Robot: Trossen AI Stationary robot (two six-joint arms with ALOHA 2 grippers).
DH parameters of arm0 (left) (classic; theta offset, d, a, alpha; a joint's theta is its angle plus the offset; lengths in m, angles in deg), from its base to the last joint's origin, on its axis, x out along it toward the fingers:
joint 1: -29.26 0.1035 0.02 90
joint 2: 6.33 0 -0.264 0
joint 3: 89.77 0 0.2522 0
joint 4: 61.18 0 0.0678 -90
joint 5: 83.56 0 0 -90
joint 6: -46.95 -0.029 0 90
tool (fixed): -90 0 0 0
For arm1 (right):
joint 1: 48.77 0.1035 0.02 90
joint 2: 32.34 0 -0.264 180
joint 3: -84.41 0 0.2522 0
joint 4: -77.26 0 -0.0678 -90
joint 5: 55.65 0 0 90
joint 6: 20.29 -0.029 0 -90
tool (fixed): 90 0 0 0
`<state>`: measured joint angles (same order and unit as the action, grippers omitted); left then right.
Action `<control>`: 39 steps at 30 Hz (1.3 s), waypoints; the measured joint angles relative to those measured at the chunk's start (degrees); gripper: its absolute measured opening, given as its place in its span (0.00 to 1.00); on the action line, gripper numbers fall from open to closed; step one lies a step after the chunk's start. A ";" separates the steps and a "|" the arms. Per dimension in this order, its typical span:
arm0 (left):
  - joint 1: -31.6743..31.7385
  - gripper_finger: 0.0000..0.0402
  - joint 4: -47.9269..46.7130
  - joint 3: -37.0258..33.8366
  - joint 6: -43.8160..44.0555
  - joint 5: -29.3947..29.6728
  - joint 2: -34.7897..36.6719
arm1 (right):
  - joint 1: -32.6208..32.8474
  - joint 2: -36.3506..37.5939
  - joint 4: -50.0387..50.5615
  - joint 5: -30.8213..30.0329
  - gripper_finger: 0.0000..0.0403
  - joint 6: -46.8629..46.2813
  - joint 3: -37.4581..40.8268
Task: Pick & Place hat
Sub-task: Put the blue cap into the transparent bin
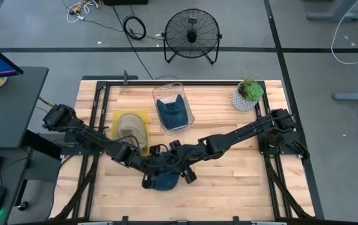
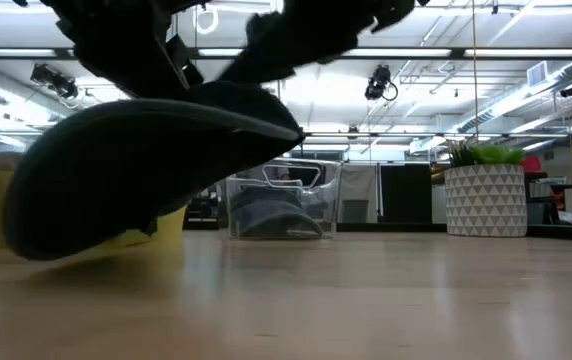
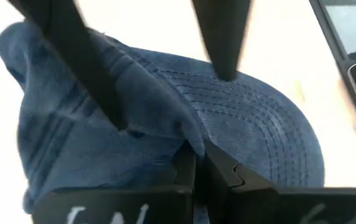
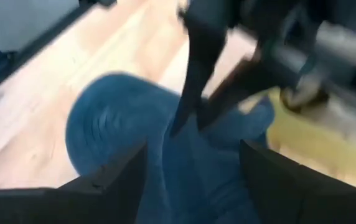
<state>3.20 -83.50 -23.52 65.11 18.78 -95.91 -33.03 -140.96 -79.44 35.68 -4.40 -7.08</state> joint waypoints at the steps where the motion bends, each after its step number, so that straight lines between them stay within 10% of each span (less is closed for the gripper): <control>1: 0.04 0.03 0.45 0.00 -1.45 0.61 0.00 | -0.14 0.00 1.40 -0.09 0.64 -0.85 0.00; 12: 0.30 0.04 3.96 -0.02 -12.37 3.75 -0.04 | -0.58 0.17 7.48 -0.66 0.51 -7.32 -0.10; 23: 0.54 0.08 4.52 0.00 -9.71 4.43 -0.04 | -0.60 0.00 8.75 -0.81 0.04 -10.78 -0.04; 39: 0.43 0.42 4.97 0.17 -8.40 7.36 0.00 | 5.56 3.07 24.04 -2.87 0.03 -21.50 0.11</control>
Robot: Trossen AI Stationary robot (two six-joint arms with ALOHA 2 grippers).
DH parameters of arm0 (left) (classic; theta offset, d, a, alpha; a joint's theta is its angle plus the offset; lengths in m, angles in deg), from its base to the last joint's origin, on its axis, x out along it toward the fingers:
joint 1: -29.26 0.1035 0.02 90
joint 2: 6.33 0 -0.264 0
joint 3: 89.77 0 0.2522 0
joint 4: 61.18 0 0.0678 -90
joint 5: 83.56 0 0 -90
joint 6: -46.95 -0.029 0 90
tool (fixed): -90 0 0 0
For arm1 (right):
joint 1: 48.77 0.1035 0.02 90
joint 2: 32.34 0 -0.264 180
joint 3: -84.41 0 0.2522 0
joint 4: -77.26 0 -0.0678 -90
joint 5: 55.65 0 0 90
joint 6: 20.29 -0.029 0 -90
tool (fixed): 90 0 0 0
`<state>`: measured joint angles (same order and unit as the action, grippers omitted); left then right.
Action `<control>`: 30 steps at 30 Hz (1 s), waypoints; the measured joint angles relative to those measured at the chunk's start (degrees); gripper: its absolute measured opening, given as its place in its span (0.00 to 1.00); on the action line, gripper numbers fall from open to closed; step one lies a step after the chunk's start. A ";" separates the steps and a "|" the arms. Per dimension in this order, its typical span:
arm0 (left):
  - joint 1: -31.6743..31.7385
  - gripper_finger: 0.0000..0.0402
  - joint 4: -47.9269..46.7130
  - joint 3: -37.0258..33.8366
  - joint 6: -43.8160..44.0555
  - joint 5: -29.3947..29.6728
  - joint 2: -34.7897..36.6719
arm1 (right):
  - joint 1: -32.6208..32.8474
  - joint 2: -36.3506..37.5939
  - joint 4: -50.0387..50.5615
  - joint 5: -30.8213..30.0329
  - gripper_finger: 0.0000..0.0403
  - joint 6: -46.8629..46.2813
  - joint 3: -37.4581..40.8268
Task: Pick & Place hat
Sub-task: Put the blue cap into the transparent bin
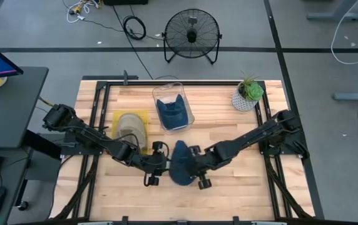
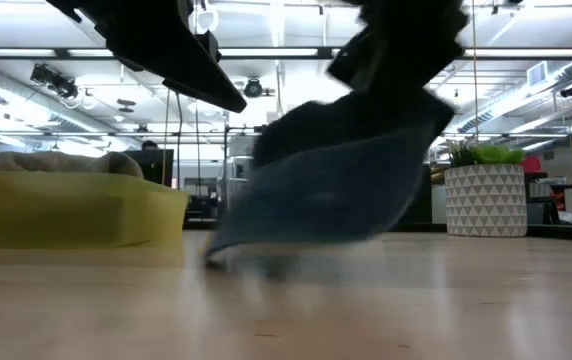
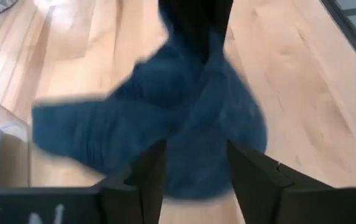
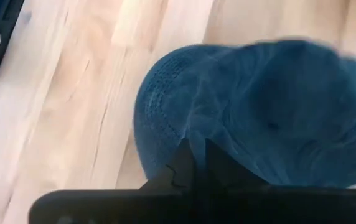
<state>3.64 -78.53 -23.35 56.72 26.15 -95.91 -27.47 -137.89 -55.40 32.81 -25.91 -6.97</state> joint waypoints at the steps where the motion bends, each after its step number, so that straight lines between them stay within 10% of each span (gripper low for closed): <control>1: 0.00 0.43 -0.18 0.00 -0.03 0.28 0.00 | 0.64 1.06 1.78 -1.20 0.03 -0.62 0.00; 14: 0.07 0.43 -0.38 -0.07 -0.05 0.61 0.00 | 3.34 18.71 23.06 -31.84 0.02 -1.96 0.00; 24: 0.07 0.43 -0.38 -0.09 -0.05 0.62 -0.02 | -3.38 24.14 18.88 -50.76 0.02 27.34 -0.02; 30: 0.07 0.43 -0.40 -0.11 -0.05 0.63 -0.02 | -11.65 23.51 9.33 -47.54 0.02 51.61 1.46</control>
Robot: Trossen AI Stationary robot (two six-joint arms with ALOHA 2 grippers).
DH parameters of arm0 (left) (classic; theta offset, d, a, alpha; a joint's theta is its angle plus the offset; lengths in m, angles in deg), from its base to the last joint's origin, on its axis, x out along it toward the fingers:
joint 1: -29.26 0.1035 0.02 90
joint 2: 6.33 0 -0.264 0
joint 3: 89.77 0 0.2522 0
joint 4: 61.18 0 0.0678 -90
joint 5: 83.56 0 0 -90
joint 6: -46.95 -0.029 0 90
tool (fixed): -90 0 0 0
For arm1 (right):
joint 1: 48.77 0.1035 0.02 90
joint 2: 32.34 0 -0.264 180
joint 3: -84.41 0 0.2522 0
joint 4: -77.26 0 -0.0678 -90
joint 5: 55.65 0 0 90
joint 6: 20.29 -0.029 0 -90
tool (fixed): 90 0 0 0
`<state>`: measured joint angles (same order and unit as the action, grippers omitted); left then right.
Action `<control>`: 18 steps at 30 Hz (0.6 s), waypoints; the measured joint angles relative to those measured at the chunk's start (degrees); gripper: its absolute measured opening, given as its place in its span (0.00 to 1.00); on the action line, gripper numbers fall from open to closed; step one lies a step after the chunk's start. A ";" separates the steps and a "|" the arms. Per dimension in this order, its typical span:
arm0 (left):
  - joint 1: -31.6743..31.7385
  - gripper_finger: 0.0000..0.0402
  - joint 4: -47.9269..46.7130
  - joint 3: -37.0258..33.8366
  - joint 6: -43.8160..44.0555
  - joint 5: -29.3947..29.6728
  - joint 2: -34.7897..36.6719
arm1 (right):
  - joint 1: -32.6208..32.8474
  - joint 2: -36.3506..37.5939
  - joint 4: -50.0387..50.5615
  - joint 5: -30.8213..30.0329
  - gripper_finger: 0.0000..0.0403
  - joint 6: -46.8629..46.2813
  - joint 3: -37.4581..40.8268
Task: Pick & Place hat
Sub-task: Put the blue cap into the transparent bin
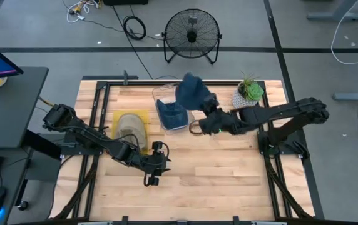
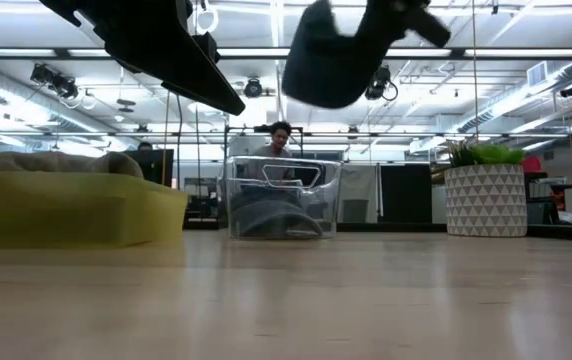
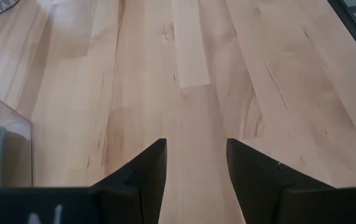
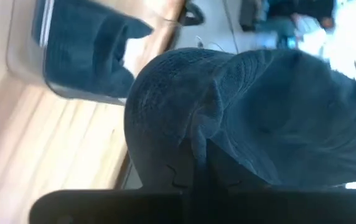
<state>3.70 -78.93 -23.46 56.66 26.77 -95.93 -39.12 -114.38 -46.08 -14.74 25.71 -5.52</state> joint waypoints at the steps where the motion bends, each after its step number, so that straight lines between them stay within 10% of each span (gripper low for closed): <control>1: 0.00 0.43 -0.02 0.00 -0.01 -0.01 0.00 | -1.51 -0.23 -2.02 2.11 0.02 3.87 0.65; 8: 0.00 0.43 -0.13 -0.02 0.00 0.00 -0.02 | -10.21 -0.42 -21.28 25.64 0.02 24.35 8.29; 18: 0.26 0.43 -0.09 -0.02 0.02 -0.02 -0.02 | -20.09 -1.64 -32.09 42.52 0.02 31.08 15.50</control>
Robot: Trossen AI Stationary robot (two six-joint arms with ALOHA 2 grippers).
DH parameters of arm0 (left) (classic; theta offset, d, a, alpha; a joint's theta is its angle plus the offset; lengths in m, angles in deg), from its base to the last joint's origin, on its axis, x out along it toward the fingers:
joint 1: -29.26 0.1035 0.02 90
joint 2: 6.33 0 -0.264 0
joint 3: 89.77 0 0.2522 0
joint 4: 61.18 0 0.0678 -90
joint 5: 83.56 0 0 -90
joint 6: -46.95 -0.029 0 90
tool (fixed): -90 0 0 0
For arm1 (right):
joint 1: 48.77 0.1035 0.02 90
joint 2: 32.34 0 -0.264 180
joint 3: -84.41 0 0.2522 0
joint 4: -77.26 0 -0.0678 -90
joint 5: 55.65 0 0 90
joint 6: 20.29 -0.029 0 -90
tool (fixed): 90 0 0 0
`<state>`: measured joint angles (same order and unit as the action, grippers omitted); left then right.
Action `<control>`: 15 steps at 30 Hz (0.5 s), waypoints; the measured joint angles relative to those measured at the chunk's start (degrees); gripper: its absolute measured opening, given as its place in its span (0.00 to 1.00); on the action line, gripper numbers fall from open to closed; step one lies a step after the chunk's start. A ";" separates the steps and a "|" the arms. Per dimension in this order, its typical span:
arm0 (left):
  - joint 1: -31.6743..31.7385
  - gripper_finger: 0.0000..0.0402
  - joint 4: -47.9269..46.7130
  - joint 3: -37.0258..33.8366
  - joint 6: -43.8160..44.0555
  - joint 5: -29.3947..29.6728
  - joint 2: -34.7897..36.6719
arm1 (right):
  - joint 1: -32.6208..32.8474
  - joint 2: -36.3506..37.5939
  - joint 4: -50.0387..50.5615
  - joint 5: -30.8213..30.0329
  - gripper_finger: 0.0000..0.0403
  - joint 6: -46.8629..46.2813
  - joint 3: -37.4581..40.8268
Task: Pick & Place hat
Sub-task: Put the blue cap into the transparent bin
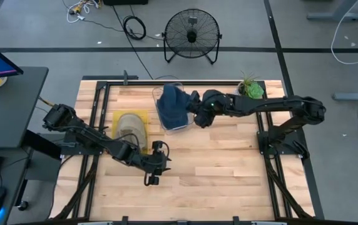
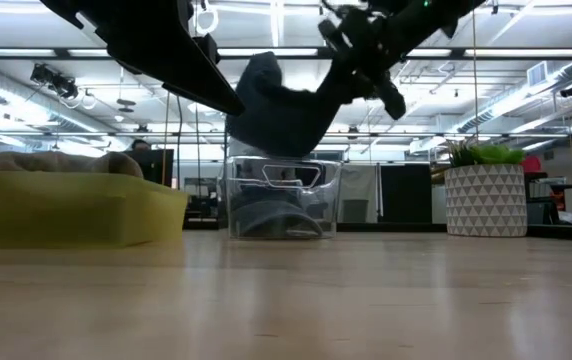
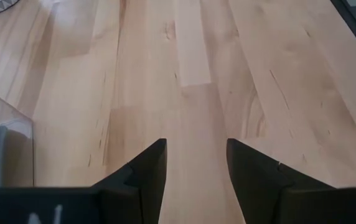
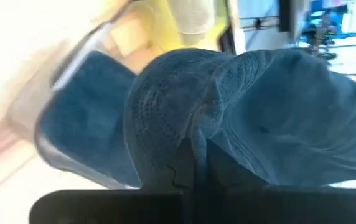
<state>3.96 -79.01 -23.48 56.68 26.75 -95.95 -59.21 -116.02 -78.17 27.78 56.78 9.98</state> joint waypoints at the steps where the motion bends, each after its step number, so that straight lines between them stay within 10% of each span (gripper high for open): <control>1: 0.13 0.43 0.00 0.00 0.05 0.02 0.00 | -0.65 -0.48 0.15 1.21 0.02 -0.04 0.13; 15: 2.12 0.43 0.29 -0.04 0.00 0.02 0.00 | -3.66 -12.63 -4.81 9.28 0.02 1.34 -0.03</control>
<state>6.08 -78.73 -23.52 56.68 26.77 -95.95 -62.88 -128.65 -82.99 37.07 58.12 9.95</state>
